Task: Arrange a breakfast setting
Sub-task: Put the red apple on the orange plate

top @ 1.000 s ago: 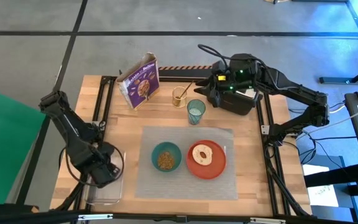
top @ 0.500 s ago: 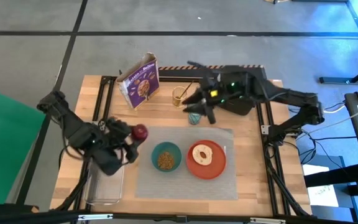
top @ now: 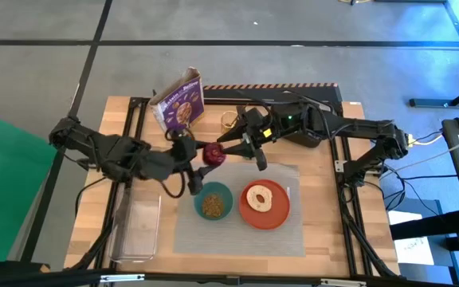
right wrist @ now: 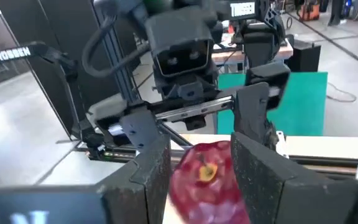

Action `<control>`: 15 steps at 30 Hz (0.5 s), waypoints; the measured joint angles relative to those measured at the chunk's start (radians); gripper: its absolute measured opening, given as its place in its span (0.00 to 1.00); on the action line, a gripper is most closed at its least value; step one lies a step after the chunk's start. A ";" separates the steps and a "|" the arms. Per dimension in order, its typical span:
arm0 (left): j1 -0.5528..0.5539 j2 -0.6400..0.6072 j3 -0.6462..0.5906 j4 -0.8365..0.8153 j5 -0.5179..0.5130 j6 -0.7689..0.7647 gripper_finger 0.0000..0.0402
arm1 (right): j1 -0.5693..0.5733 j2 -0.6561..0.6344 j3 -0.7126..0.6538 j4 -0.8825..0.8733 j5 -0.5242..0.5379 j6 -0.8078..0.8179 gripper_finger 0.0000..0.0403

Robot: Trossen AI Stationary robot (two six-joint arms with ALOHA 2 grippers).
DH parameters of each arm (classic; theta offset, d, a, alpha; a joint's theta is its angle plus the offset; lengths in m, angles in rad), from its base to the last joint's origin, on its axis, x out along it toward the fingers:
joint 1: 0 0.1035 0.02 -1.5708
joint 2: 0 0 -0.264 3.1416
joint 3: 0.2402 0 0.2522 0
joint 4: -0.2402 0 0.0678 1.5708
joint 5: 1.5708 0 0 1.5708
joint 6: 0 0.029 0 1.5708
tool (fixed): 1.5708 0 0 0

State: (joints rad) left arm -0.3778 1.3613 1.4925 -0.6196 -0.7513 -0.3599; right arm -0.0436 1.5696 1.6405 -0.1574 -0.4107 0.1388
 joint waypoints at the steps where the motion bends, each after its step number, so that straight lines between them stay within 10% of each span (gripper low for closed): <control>1: 0.015 0.000 0.000 0.025 0.025 0.023 0.74 | 0.000 0.000 0.000 -0.001 0.000 -0.015 0.39; 15: 0.159 0.000 -0.001 0.149 0.305 0.153 0.74 | -0.002 -0.002 0.003 -0.066 0.014 -0.144 0.29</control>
State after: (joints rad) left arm -0.2191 1.3617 1.4918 -0.4702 -0.4463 -0.2066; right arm -0.0452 1.5673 1.6440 -0.2231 -0.3963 -0.0057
